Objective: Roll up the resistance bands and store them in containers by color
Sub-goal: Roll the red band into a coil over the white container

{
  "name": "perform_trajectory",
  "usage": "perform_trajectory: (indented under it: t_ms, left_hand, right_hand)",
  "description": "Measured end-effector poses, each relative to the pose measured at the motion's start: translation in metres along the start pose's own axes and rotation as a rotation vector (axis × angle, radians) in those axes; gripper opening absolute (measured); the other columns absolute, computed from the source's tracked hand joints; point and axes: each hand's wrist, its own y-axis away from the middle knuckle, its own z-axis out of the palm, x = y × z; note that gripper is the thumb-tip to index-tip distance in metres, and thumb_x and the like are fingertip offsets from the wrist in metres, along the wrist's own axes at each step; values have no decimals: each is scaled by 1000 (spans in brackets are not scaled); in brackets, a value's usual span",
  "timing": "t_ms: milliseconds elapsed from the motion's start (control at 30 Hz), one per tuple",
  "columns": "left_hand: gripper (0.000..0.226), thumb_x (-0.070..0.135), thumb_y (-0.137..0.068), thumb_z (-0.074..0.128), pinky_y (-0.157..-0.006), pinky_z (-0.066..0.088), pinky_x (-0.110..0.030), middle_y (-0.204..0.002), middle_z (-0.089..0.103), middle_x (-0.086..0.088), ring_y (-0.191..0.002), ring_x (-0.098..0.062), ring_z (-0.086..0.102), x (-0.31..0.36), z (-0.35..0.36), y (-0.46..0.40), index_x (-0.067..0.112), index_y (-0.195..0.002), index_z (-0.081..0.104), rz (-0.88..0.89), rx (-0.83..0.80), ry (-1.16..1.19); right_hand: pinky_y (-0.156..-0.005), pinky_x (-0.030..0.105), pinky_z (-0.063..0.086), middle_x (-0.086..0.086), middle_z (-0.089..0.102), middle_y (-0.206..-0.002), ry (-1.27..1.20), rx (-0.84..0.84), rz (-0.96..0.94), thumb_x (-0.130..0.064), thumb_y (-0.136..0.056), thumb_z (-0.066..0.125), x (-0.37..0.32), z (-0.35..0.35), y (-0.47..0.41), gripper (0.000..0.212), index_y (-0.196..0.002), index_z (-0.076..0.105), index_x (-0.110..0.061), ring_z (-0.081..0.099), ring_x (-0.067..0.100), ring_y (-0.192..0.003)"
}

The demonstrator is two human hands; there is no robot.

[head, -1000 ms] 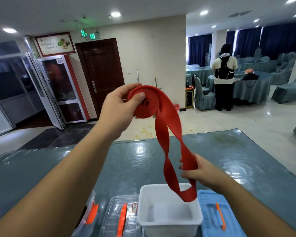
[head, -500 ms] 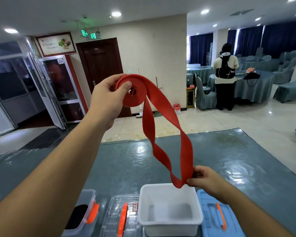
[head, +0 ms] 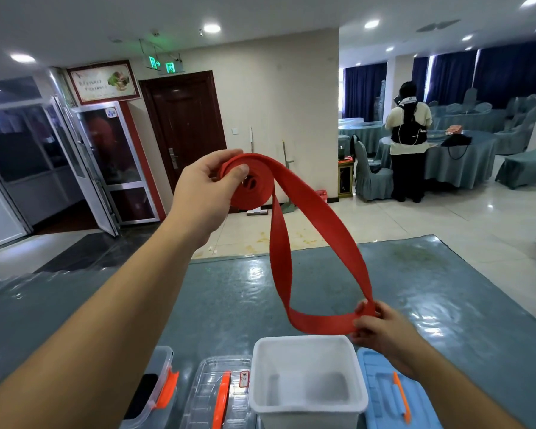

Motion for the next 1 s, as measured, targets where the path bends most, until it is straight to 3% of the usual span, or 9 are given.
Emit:
perform_trajectory:
  t_ms: [133, 233, 367, 433, 500, 600, 833, 933, 1000]
  left_hand:
    - [31, 32, -95, 75, -87, 61, -23, -110, 70, 19, -103, 0, 68, -3, -4, -2, 36, -126, 71, 0, 24, -4]
    - [33, 34, -95, 74, -83, 58, -19, -113, 67, 20, -106, -4, 64, -5, -7, -4, 36, -128, 69, 6, 35, -19]
    - [33, 36, -95, 74, -79, 56, -15, -112, 67, 22, -106, -4, 64, -7, -10, -6, 38, -127, 68, 9, 29, -25]
    - [33, 34, -95, 74, -75, 57, -13, -111, 69, 20, -105, -4, 66, -9, -10, -5, 36, -128, 69, 18, 27, -29]
    - [33, 32, -95, 75, -84, 60, -19, -113, 71, 15, -107, -9, 69, -11, -11, -5, 33, -127, 70, 12, 27, -2]
    - [33, 33, -95, 75, -87, 60, -23, -115, 72, 13, -108, -9, 69, -14, -12, -4, 34, -127, 70, 5, 23, 2]
    - [31, 32, -95, 74, -78, 58, -14, -103, 75, 19, -97, 3, 71, -15, -10, -2, 34, -126, 71, 8, 17, -2]
    - [30, 31, -95, 75, -84, 59, -19, -103, 75, 20, -97, 2, 71, -14, -8, 0, 37, -124, 72, 14, -26, -16]
    - [27, 31, -96, 74, -81, 59, -17, -98, 73, 29, -94, 9, 68, -13, -8, 2, 40, -121, 71, 26, -60, -34]
  right_hand:
    - [-79, 34, 62, 23, 74, -96, 69, -146, 20, 19, -73, 78, 3, -8, 6, 45, -113, 65, 1, 75, 36, -90]
    - [-85, 38, 63, 26, 73, -107, 121, -142, 26, 18, -75, 80, 7, -10, 7, 46, -115, 66, 2, 76, 39, -97]
    - [-84, 42, 58, 25, 73, -95, 317, -34, -75, 4, -82, 81, 11, -6, 5, 22, -101, 71, -3, 70, 25, -82]
    - [-82, 40, 54, 14, 78, -85, 420, 91, -129, -8, -83, 84, 12, -5, -2, 12, -90, 75, -8, 72, 26, -81]
    - [-84, 47, 58, 7, 79, -80, 394, 209, -143, -14, -88, 81, 11, -4, -8, 11, -91, 73, -7, 77, 30, -81]
    - [-74, 51, 64, 11, 78, -77, 245, 312, -125, -17, -96, 73, 6, -6, -14, 15, -97, 67, -3, 78, 34, -68]
    - [-47, 36, 59, 10, 75, -70, 395, 448, -120, -12, -95, 64, 6, -8, -15, 5, -93, 59, -13, 73, 33, -50]
    - [-46, 34, 58, 14, 74, -75, 434, 418, -107, -6, -94, 60, 9, -6, -16, 12, -94, 61, -18, 72, 33, -50]
    - [-49, 38, 59, 19, 71, -79, 417, 388, -81, -5, -95, 63, 13, -6, -19, 11, -95, 61, -16, 69, 32, -48]
